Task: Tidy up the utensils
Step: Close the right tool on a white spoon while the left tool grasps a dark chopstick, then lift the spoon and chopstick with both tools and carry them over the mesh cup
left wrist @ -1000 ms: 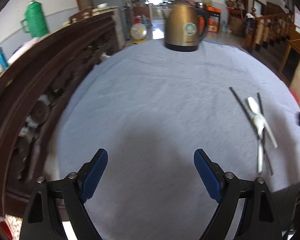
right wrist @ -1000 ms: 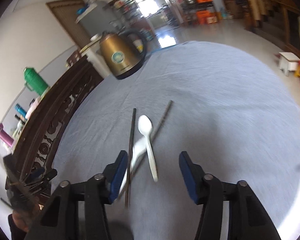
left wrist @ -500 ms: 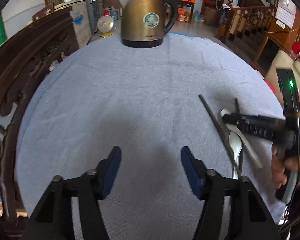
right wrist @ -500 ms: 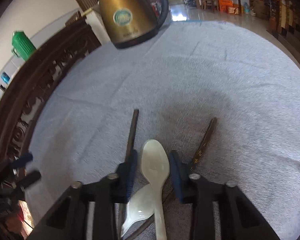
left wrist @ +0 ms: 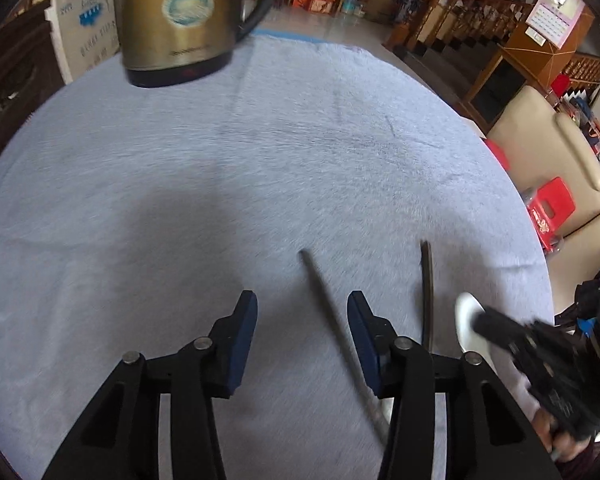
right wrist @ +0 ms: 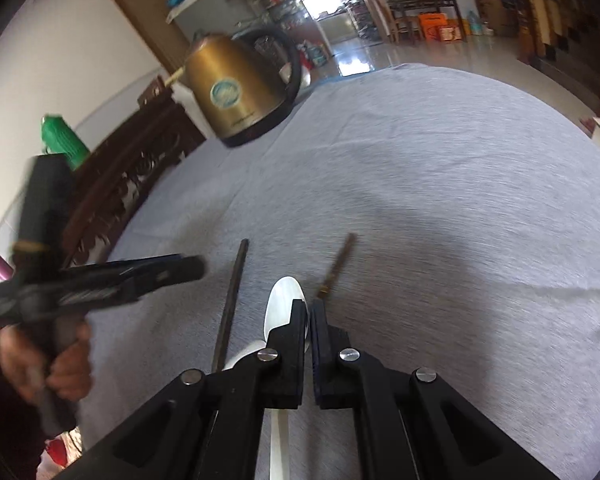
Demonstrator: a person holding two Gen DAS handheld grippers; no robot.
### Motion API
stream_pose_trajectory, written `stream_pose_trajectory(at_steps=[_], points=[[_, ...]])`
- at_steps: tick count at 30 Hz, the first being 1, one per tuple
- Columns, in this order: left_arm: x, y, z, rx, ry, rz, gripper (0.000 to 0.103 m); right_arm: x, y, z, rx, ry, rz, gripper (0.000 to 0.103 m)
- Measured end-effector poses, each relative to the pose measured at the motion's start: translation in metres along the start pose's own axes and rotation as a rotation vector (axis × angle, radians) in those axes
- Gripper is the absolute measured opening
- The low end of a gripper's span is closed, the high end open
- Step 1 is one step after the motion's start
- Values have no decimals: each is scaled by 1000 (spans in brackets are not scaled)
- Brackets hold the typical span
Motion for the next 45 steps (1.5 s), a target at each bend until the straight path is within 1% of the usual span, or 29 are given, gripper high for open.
stream_pose_trajectory(at_steps=[2, 3, 5, 6, 7, 9, 10, 12, 14, 20, 25, 31, 34, 37, 40, 45], points=[[-13, 7, -7, 1, -1, 32, 48, 12, -2, -3, -8, 3, -19, 3], [-18, 9, -10, 6, -11, 46, 39, 20, -3, -5, -15, 5, -29, 3], [-20, 12, -14, 0, -7, 33, 29, 34, -5, -6, -27, 10, -49, 3], [-21, 13, -15, -5, -10, 42, 16, 41, -7, -7, -31, 11, -62, 3], [-22, 12, -14, 1, 0, 36, 9, 47, -8, -6, -36, 13, -76, 3], [-21, 11, -11, 13, -6, 38, 8, 60, -10, -5, -45, 14, -104, 3], [-19, 10, -9, 15, 3, 29, 7, 66, -12, -3, -49, 16, -117, 3], [-3, 5, -4, 25, 17, -18, 5, 75, -15, 4, -48, 19, -137, 3], [18, 1, 5, 45, 4, -72, 5, 86, -19, 13, -41, 17, -159, 3], [101, -19, 42, 114, 14, -236, 5, 132, -36, 44, -32, 21, -261, 3], [175, -49, 75, 191, 33, -387, 5, 173, -52, 78, 5, -6, -374, 3], [246, -90, 102, 268, 31, -525, 5, 217, -71, 112, 25, -12, -484, 3], [273, -107, 109, 277, 32, -577, 5, 232, -79, 132, 49, 4, -526, 3], [291, -118, 108, 268, 38, -608, 5, 238, -84, 154, 75, 35, -545, 3], [307, -127, 106, 253, 36, -624, 5, 233, -87, 178, 111, 66, -546, 3], [337, -143, 105, 222, 34, -664, 5, 203, -88, 215, 182, 92, -507, 3]])
Point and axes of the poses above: each gripper's, at about its wrist camera, not at the fingertips, and x roughly against the way its jaws point, z to its left, y to its top, the point moved 1 cm from there along -x, roughly the way its jaws point, and after that the axes turned 13 degrees about y, right-handed, at the moved point
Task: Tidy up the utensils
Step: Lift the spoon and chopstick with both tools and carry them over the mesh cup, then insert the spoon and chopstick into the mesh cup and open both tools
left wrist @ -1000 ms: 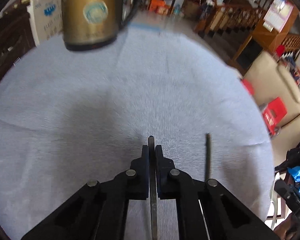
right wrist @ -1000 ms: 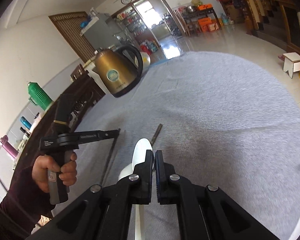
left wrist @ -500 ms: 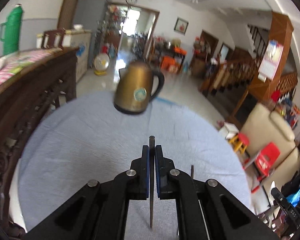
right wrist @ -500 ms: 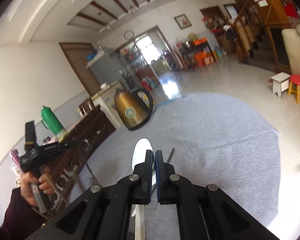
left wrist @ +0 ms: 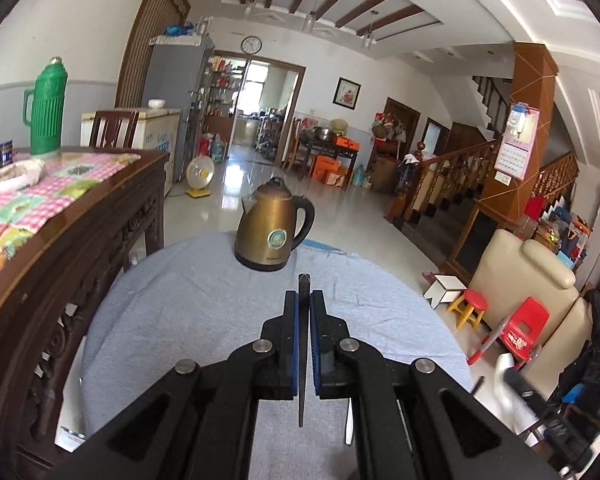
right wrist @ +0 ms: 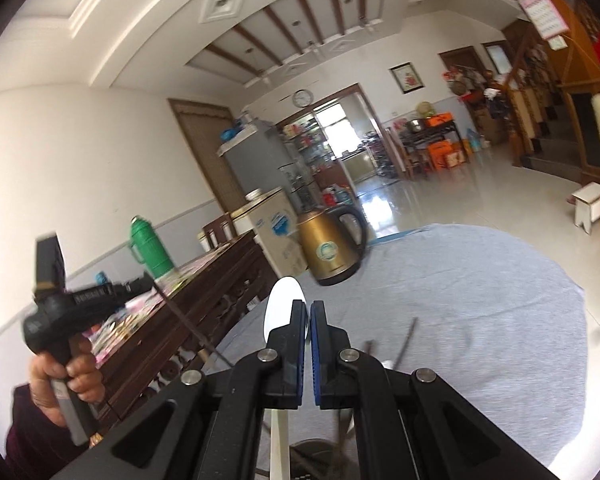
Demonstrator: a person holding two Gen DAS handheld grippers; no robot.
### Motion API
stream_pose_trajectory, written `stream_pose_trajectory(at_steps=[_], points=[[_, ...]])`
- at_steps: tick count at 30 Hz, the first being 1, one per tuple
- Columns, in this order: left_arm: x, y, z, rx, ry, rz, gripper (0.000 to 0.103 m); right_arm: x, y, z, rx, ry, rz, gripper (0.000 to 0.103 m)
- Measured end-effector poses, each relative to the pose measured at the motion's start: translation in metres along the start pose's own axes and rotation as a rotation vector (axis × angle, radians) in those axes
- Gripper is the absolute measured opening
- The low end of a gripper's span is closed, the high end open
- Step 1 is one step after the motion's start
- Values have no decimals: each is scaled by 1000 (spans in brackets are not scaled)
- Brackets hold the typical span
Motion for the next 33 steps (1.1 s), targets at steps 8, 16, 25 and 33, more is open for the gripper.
stream_pose_trajectory(at_steps=[8, 16, 25, 33], points=[[64, 25, -1, -29, -31, -127, 5, -50, -23, 28, 102, 7, 27, 3], [112, 39, -19, -56, -136, -185, 5, -83, -39, 11, 134, -59, 77, 3], [112, 12, -54, -99, -209, -130, 5, -77, -55, -11, 123, -107, 88, 3], [77, -27, -79, -112, -200, -8, 5, -73, -59, -21, 127, -117, 68, 3]])
Point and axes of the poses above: each gripper's, at about its wrist camera, not at the fingertips, and x roughly against the way its jaws point, z to its left, y to its top, the point moved 1 cm from there along -x, roughly the way its jaws point, and after that the axes turned 13 degrees about y, right-handed, at the moved point
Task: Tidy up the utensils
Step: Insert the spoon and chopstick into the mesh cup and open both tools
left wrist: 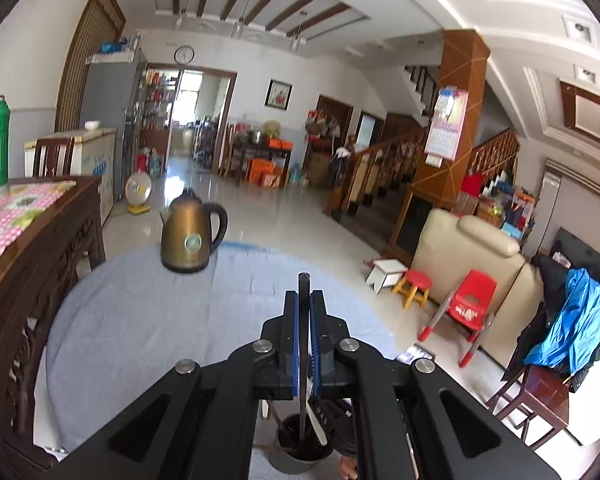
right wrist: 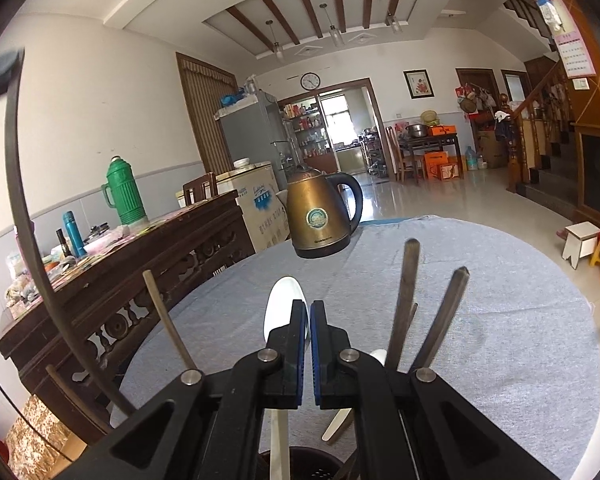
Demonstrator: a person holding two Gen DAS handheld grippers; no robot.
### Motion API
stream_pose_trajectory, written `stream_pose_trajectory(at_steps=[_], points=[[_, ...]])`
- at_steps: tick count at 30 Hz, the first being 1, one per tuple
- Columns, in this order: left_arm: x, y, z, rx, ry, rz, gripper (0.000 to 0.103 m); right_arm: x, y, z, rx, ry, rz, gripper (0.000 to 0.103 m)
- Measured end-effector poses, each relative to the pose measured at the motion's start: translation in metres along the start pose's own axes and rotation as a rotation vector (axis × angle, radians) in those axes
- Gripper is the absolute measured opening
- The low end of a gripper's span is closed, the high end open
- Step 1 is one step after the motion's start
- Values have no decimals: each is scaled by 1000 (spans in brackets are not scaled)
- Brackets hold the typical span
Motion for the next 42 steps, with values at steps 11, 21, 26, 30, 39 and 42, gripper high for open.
stream_pose_trajectory(at_steps=[11, 21, 26, 30, 39, 42], points=[[-24, -29, 1, 35, 45, 81, 5, 5, -4, 2, 29, -21, -51, 3], [-27, -34, 2, 39, 72, 95, 5, 13, -9, 9, 57, -31, -68, 3], [-24, -33, 1, 32, 76, 93, 5, 18, -11, 15, 83, -28, -65, 4], [-25, -33, 2, 30, 79, 104, 5, 19, -14, 16, 87, -19, -53, 4], [-26, -34, 0, 23, 72, 140, 5, 34, -17, 14, 49, 7, -47, 4], [-27, -36, -1, 20, 74, 141, 5, 36, -18, 17, 64, -5, -58, 4]])
Point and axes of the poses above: each gripper's, at about its wrist camera, not at the fingertips, and x roughly against the way its jaws point, z to its left, y to its top, the point moved 1 cm from there along -x, roughly the way its jaws point, and after that the axes turned 13 degrees about y, right-handed, at the moved point
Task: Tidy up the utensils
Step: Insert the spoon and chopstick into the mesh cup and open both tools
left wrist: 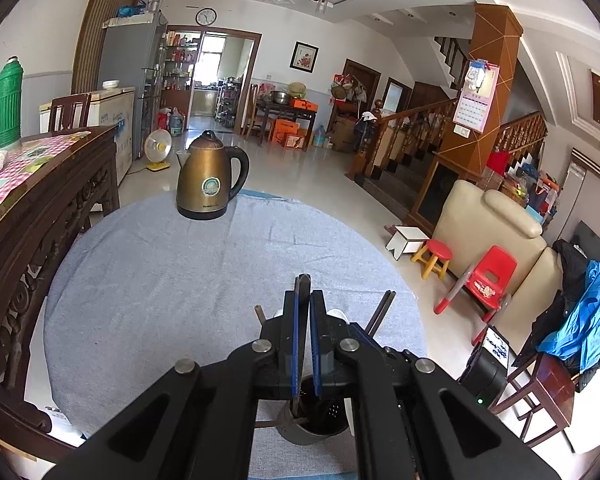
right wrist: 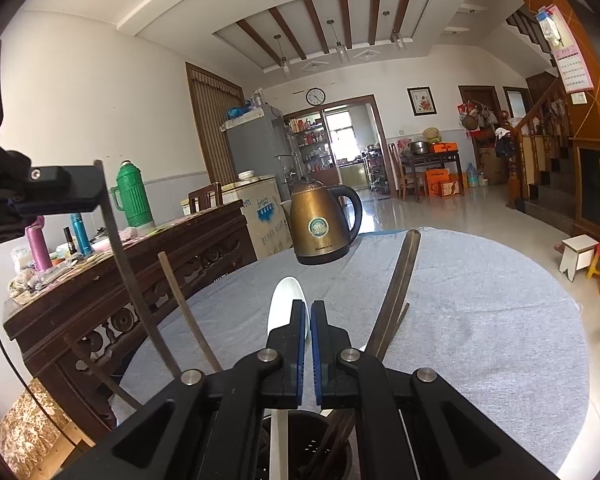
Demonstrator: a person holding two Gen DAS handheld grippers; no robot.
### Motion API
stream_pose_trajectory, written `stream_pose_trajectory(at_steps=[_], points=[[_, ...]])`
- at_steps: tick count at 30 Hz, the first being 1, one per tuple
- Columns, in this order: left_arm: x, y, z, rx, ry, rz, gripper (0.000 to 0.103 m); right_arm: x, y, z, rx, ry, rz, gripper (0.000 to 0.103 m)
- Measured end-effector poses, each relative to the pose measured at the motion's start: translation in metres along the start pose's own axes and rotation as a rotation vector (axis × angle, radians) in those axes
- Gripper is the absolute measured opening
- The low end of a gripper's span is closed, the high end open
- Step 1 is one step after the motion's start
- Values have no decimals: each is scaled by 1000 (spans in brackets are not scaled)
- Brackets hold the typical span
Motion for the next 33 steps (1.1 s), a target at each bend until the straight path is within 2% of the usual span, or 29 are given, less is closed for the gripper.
stream_pose_trajectory(at_steps=[8, 16, 25, 27, 29, 33], points=[[-5, -2, 0, 8, -11, 21, 5, -9, 9, 1, 25, -33, -57, 4], [-9, -2, 4, 11, -2, 34, 5, -18, -5, 5, 95, -71, -52, 4], [-4, -3, 9, 38, 3, 24, 5, -2, -9, -2, 44, -31, -41, 4], [0, -4, 13, 51, 4, 14, 5, 2, -11, -3, 37, -27, -43, 6], [3, -4, 14, 58, 8, 11, 6, 4, -13, -2, 36, -32, -35, 12], [11, -8, 16, 64, 18, -3, 7, 15, -11, -3, 1, -25, -44, 12]])
Point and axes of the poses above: each gripper's, at about its wrist camera, not at the fingertips, and x roughly against the way its jaws point, z to its left, y to its top, the point moved 1 cm from there along -x, roughly the way its jaws point, and after that the axes turned 13 degrees about y, right-handed, at the moved point
